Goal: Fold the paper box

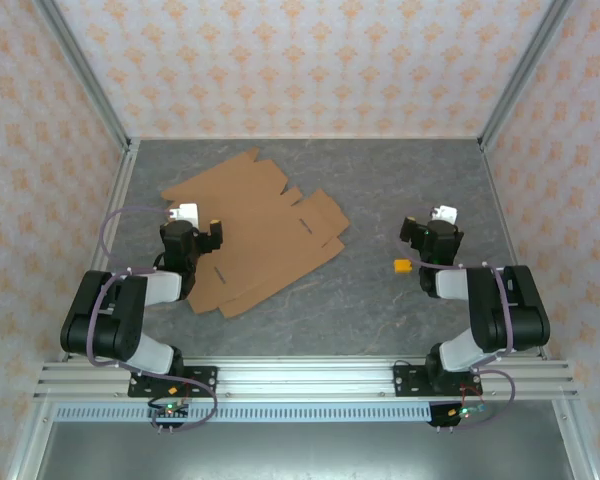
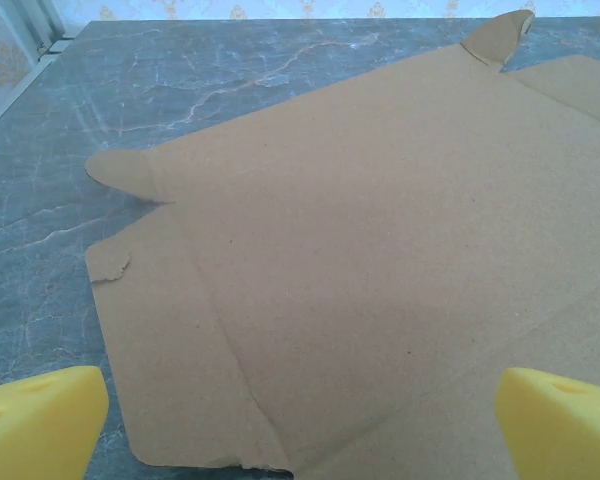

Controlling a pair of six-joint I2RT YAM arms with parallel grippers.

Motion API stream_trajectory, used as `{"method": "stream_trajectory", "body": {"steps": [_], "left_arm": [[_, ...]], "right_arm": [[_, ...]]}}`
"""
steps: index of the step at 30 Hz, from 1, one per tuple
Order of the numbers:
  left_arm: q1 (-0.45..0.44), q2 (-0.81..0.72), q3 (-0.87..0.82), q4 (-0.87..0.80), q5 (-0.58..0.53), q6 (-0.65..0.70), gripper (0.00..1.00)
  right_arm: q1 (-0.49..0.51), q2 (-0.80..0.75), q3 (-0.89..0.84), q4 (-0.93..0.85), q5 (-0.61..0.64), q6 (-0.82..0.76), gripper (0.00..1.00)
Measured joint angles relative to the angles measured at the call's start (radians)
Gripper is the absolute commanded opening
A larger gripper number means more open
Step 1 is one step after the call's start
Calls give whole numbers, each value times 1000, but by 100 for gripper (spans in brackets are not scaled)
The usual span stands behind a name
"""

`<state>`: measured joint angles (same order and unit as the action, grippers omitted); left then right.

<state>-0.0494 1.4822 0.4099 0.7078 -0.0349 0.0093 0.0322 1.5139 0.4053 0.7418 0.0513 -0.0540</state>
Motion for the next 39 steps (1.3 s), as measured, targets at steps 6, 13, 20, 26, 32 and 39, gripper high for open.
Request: {"method": "stream_trajectory", "body": {"steps": [6,13,20,26,32,39], "left_arm": [[0,0,0,0,0,0,100],[0,0,0,0,0,0,100],[0,0,0,0,0,0,100],[0,0,5,-11,-13,-2,100],[0,-102,276,-460,-154,-122,98],[-36,-195,434,-718,8,-340,88]], "right_arm": [[0,0,0,0,0,0,99],[0,0,0,0,0,0,99],[0,0,0,0,0,0,99],[0,-12,11,-37,11,2,99],[2,-304,119,-356,109,164,95],[175,-545,217,-612,-45,481,86]]}}
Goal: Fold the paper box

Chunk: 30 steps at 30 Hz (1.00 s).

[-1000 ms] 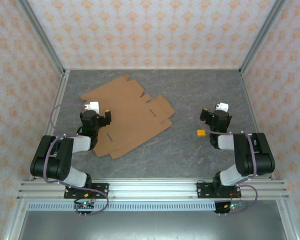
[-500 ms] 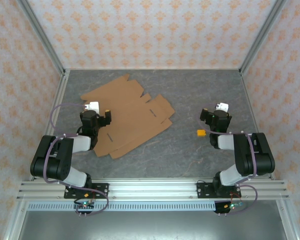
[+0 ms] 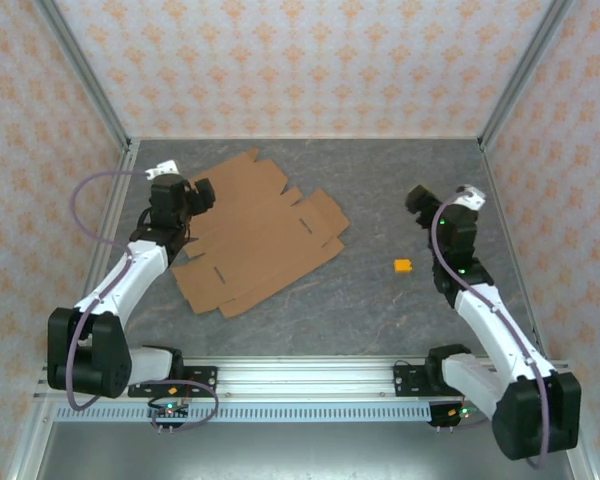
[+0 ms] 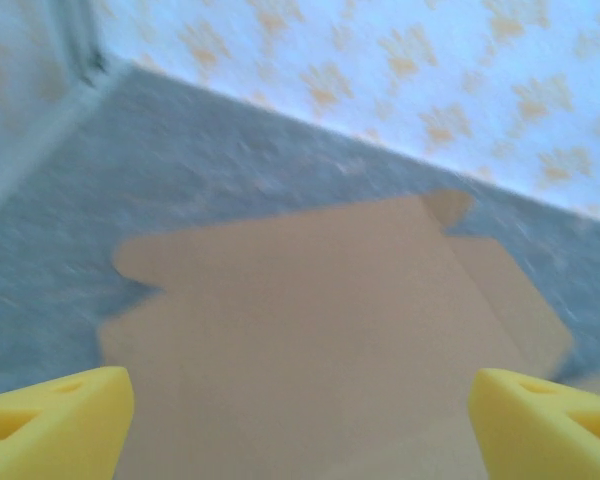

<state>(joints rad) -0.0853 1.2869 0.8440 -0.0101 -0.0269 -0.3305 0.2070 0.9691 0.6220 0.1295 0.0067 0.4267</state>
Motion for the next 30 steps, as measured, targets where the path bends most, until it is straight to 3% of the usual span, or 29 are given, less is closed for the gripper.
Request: {"method": "stream_trajectory", "body": {"steps": [4,8,13,18,30], "left_arm": [[-125,14,-36,-111,80,-56,88],[-162,18,-90,-136,185,-93,90],[-161,28,-135,-136,256,-100,90],[-162,47,-139,-134,286,-99,90],[-164,-23,-140,-136,293,-98,90]], "right_arm": [[313,142,54,-148,-53,135,84],[454,270,30,-140,-101,282,78],[462,381,28,-136,-63,348,77],[399,507,64,-118,-83,328,72],[375,730,132,83,-179,278,43]]}}
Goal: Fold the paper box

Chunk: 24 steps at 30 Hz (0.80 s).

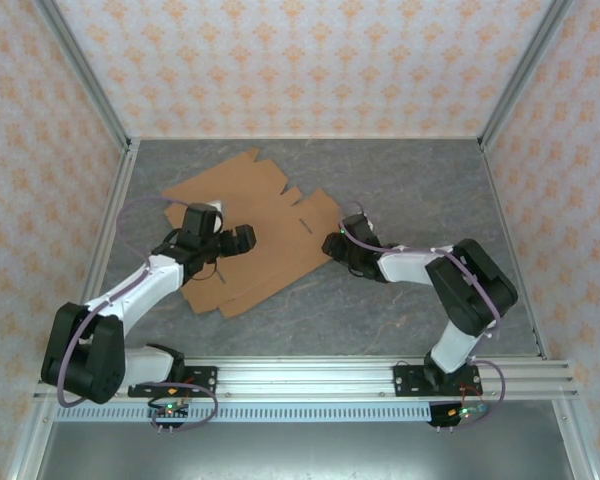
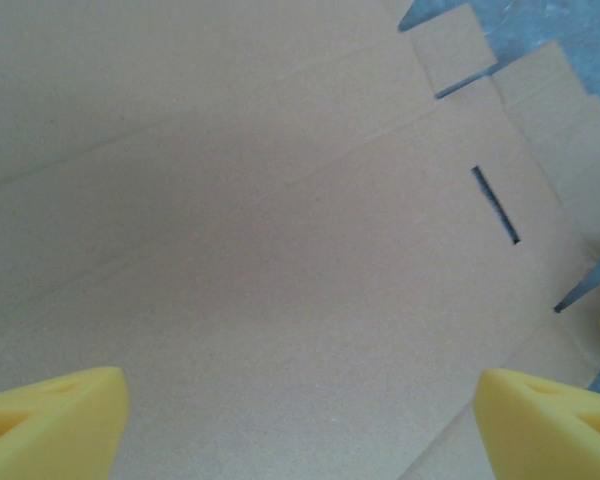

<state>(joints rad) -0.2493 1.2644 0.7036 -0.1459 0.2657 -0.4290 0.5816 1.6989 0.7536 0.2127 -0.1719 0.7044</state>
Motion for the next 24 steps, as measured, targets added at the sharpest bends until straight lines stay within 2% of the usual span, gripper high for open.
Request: {"method": "stream_trajectory", "body": {"steps": [4,6,8,12,19,24], "left_arm": [[-7,-42,0,-7,1,-2,87],[-33,-62,0,-35,0,-1,85],[-96,-82,4,-87,-21,3,85],[-292,-121,32,-182,-118,33,86],[-492,-76,134,-233,-265,177,86],[-586,66,241,-247,-444,318,70]], "right_arm": [[-16,6,-5,72,-42,-29,13],[-48,0,-3,77,-98,-54,8],[-96,-23,13,23,-155,-82,6],[-199,-102,154,-198,-254,-159,5],[-236,-152,415,-463,-352,-293,4],[-249,-142,475,-612,-367,-360,4]]}}
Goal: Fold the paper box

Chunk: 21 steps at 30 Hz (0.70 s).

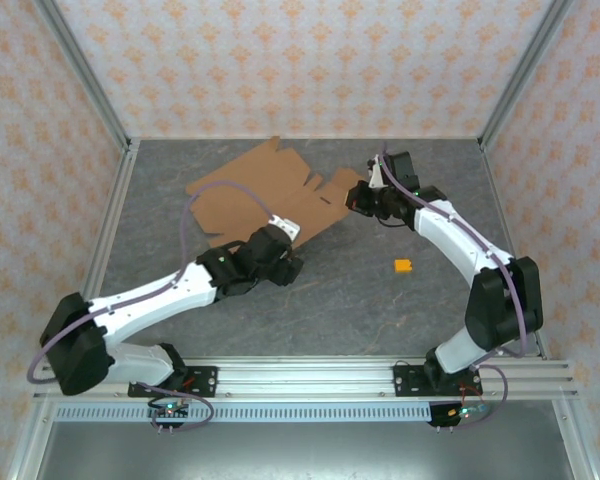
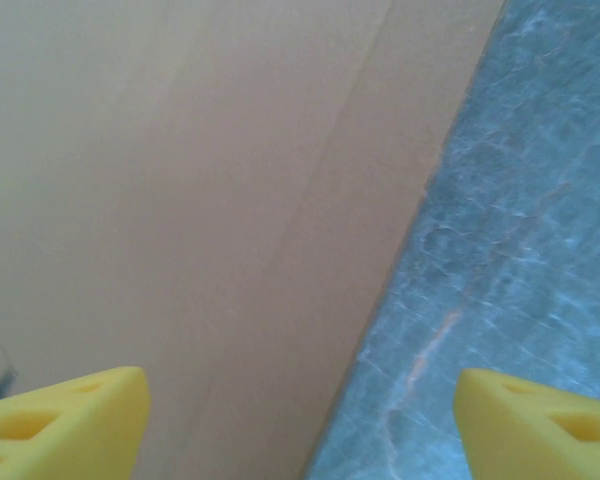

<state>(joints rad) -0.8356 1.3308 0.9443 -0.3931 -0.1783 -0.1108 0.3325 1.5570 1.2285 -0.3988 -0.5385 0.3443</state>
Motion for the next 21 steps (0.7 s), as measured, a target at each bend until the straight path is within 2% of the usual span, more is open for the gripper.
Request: {"method": "stream_trajectory", "body": {"steps": [3,5,9,12,14,17,18,21], "left_arm": [[-2,84,28,0,-80,63,55],[-2,140,39,4,-122,92,42],[-2,206,67,0,-134,135,19],[-2,214,91,-5,-111,144,10],[-5,214,104,-4,-103,125,5],[-7,215,151,-17,-117,46,4],[-7,217,171,-25,-122,19,4],[-10,219,219,-40,-134,-56,4]], "right_arm": [[-2,25,29,-56,-9,-27,4],[-2,47,50,-87,-12,-44,4],[-6,76,87,-130,-10,-67,5],[-19,106,142,-137,-12,-63,20],[-25,127,185,-119,-13,-36,43],[-28,117,188,-64,-12,30,63],[-28,100,166,-32,-9,57,67],[-32,-3,51,86,11,156,70]]}}
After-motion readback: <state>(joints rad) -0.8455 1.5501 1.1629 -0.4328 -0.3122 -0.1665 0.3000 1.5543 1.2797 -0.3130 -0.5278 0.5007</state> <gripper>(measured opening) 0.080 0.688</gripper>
